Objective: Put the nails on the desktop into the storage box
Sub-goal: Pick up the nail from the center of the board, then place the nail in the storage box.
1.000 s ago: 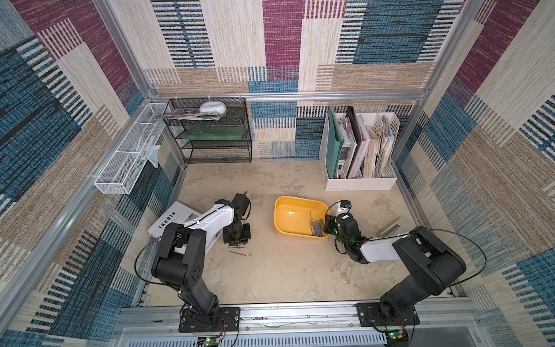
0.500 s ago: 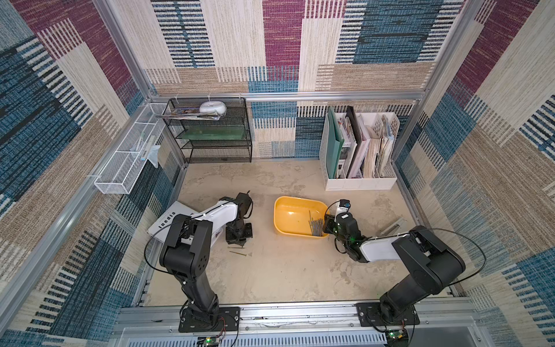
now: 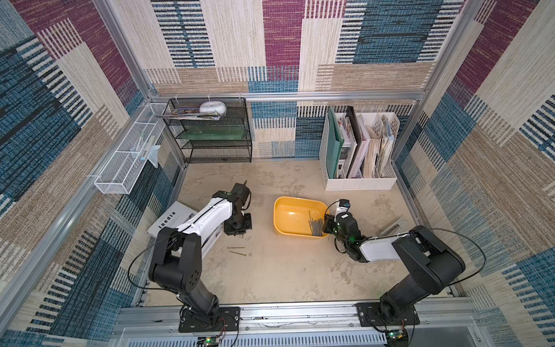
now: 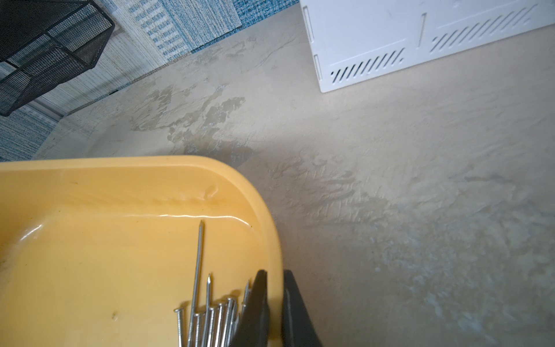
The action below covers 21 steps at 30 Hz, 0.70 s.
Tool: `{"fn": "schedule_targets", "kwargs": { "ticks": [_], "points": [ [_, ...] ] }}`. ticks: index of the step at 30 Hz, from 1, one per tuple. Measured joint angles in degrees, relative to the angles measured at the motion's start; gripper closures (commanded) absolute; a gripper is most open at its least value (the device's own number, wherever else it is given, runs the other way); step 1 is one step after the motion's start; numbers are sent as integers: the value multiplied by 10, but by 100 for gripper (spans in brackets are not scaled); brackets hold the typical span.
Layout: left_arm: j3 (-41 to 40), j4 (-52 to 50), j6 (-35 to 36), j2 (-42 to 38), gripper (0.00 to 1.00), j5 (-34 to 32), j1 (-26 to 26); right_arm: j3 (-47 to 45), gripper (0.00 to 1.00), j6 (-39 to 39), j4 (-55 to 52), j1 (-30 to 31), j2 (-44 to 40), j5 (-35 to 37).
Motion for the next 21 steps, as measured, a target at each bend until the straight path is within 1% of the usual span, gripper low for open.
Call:
{"fn": "schedule_targets", "kwargs": {
  "ticks": [3,6,10,13,17,21],
  "points": [
    [62,-37,0,-44,100,2,-35,2,100,0,-1,0,1,0],
    [141,-64,-10,-46,100,11,-94,3,100,0,-1,0,3,0],
    [250,-81,-29,18,100,33,-171,3,100,0,-1,0,3,0],
    [318,-85,-37,80,100,54,-209,3,100,0,-1,0,3,1],
    [371,-87,-48,155,100,62,-227,4,100,0,-2,0,3,0],
    [376,-79,-59,206,100,64,-234,4,100,0,-2,0,3,1]
  ]
}}
